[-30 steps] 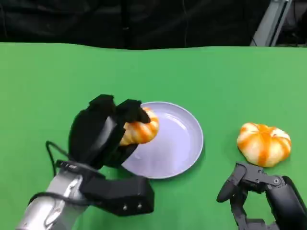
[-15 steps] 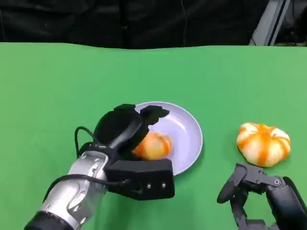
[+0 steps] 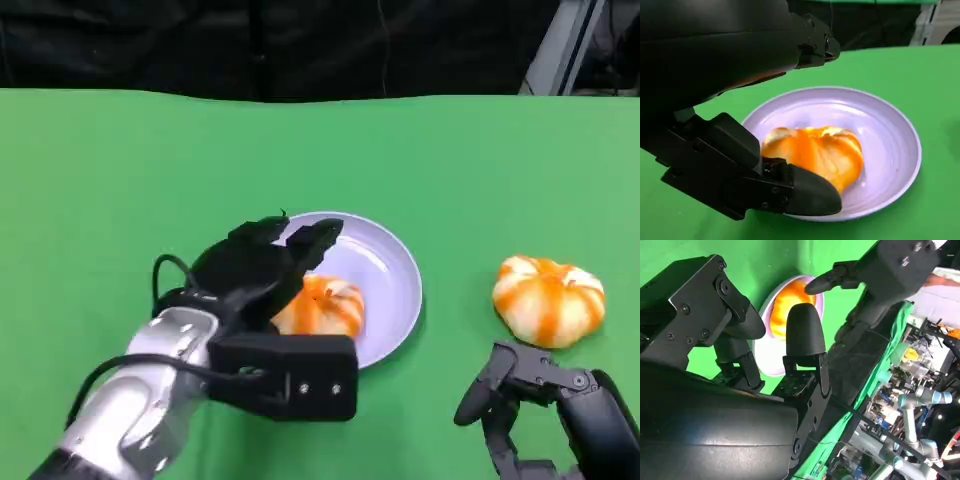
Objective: Grasp the bread from the table and place it into the plate.
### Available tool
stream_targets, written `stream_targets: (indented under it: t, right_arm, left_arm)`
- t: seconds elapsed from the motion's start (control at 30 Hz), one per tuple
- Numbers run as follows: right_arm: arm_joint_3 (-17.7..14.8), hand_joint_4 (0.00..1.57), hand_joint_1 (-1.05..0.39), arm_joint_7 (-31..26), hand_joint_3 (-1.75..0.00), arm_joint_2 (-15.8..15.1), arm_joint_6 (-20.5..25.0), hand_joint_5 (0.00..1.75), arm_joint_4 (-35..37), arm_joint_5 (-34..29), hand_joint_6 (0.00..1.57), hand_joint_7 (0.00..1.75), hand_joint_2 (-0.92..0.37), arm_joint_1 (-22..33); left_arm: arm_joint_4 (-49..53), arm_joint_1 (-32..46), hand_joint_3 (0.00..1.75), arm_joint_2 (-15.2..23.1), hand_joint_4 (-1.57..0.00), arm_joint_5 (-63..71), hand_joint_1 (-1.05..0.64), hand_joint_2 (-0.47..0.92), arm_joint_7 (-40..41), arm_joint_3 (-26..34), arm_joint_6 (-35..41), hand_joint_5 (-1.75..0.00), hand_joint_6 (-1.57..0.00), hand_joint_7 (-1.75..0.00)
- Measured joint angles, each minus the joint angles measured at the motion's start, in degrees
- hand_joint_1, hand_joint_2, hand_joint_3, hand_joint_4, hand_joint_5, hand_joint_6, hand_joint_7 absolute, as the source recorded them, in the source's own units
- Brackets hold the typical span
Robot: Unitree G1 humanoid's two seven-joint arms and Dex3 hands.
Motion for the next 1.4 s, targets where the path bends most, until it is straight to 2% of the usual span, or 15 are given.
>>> stream_targets:
  t: [0.23, 0.27, 0.33, 0.37, 0.43, 0.47, 0.5, 0.6, 0.67, 0.8, 0.93, 1.0, 1.1, 1.27, 1.4]
  right_arm:
    - [-0.1, 0.84, 0.09, 0.3, -1.43, -0.2, 0.0, 1.62, 0.1, 0.2, 0.80, 1.33, -0.32, -0.2]
    - [-0.1, 0.83, 0.08, 0.4, -1.42, -0.2, 0.0, 1.62, 0.1, 0.2, 0.80, 1.33, -0.33, -0.2]
    - [0.0, 0.83, 0.08, 0.5, -1.41, -0.2, 0.1, 1.62, 0.0, 0.3, 0.80, 1.33, -0.34, -0.2]
    - [-0.1, 0.83, 0.08, 0.5, -1.41, -0.2, 0.2, 1.61, 0.0, 0.3, 0.80, 1.33, -0.34, -0.1]
    - [-0.1, 0.84, 0.07, 0.5, -1.41, -0.2, 0.2, 1.61, 0.0, 0.1, 0.80, 1.33, -0.34, -0.1]
    - [-0.1, 0.83, 0.08, 0.4, -1.41, -0.2, 0.1, 1.61, 0.0, 0.0, 0.80, 1.32, -0.34, -0.1]
    - [-0.1, 0.83, 0.08, 0.4, -1.41, -0.2, 0.1, 1.61, 0.1, 0.0, 0.79, 1.32, -0.35, -0.1]
    - [-0.1, 0.84, 0.07, 0.4, -1.42, -0.2, 0.0, 1.62, 0.1, 0.0, 0.80, 1.33, -0.33, -0.3]
    - [-0.1, 0.84, 0.07, 0.4, -1.43, -0.2, 0.0, 1.62, 0.2, 0.0, 0.80, 1.34, -0.32, -0.4]
    - [-0.1, 0.84, 0.07, 0.5, -1.45, -0.3, -0.2, 1.61, 0.5, 0.3, 0.80, 1.34, -0.30, -0.6]
    - [-0.2, 0.84, 0.07, 0.5, -1.43, -0.3, -0.4, 1.63, 0.5, 0.5, 0.79, 1.33, -0.33, -0.6]
    - [-0.2, 0.84, 0.06, 0.5, -1.41, -0.4, -0.4, 1.62, 0.5, 0.4, 0.80, 1.33, -0.33, -0.6]
    - [-0.2, 0.84, 0.06, 0.5, -1.41, -0.4, -0.3, 1.62, 0.4, 0.4, 0.80, 1.33, -0.33, -0.5]
    - [-0.2, 0.84, 0.06, 0.5, -1.41, -0.4, -0.3, 1.63, 0.3, 0.2, 0.80, 1.33, -0.33, -0.5]
    - [-0.3, 0.83, 0.07, 0.5, -1.41, -0.5, -0.3, 1.62, 0.4, 0.2, 0.80, 1.33, -0.34, -0.6]
  left_arm:
    - [-9.6, 7.2, 0.40, 4.6, -0.27, -6.9, -0.71, 0.92, -1.8, 6.0, -3.4, -0.16, -0.09, -0.04]
    - [-10.1, 8.3, 0.34, 5.0, -0.40, -7.8, -0.60, 0.92, -1.4, 6.8, -4.2, -0.25, -0.22, -0.08]
    - [-11.6, 11.3, 0.29, 5.8, -0.46, -8.8, -0.53, 0.92, 0.9, 8.9, -6.5, -0.37, -0.33, -0.08]
    - [-12.3, 12.9, 0.23, 6.1, -0.44, -9.4, -0.41, 0.92, 2.0, 9.8, -7.6, -0.75, -0.48, -0.16]
    - [-13.2, 16.2, 0.20, 6.1, -0.40, -11.3, -0.33, 0.92, 4.6, 11.7, -10.6, -1.11, -0.56, -0.36]
    - [-13.9, 18.0, 0.16, 5.9, -0.44, -12.5, -0.26, 0.92, 6.0, 12.7, -12.0, -1.23, -0.54, -0.65]
    - [-14.6, 19.8, 0.14, 5.4, -0.47, -13.4, -0.21, 0.92, 7.6, 13.7, -13.5, -1.31, -0.54, -0.80]
    - [-15.1, 24.4, 0.17, 3.1, -0.51, -16.6, -0.15, 0.92, 13.0, 16.3, -19.1, -1.46, -0.54, -1.01]
    - [-14.7, 26.8, 0.29, 2.3, -0.58, -18.4, -0.11, 0.89, 15.9, 17.8, -23.5, -1.44, -0.62, -1.01]
    - [-12.0, 29.9, 0.91, 1.6, -0.74, -21.1, 0.00, 0.59, 19.7, 20.9, -31.7, -1.48, -0.83, -1.03]
    - [-8.3, 32.9, 1.16, 0.5, -0.80, -25.4, 0.06, 0.50, 21.5, 23.8, -37.6, -1.57, -0.90, -1.10]
    - [-7.5, 34.2, 1.30, -0.3, -0.79, -29.2, 0.05, 0.45, 21.0, 25.0, -38.4, -1.64, -0.86, -1.26]
    - [-7.4, 36.4, 1.35, -1.6, -0.82, -36.9, 0.07, 0.41, 18.7, 26.0, -39.6, -1.71, -0.84, -1.42]
    - [-7.9, 39.6, 1.35, -5.3, -0.89, -40.1, 0.10, 0.45, 18.2, 28.0, -41.9, -1.74, -0.79, -1.57]
    - [-7.4, 39.7, 1.44, -6.2, -0.91, -45.7, 0.10, 0.43, 14.6, 28.3, -44.2, -1.75, -0.75, -1.69]
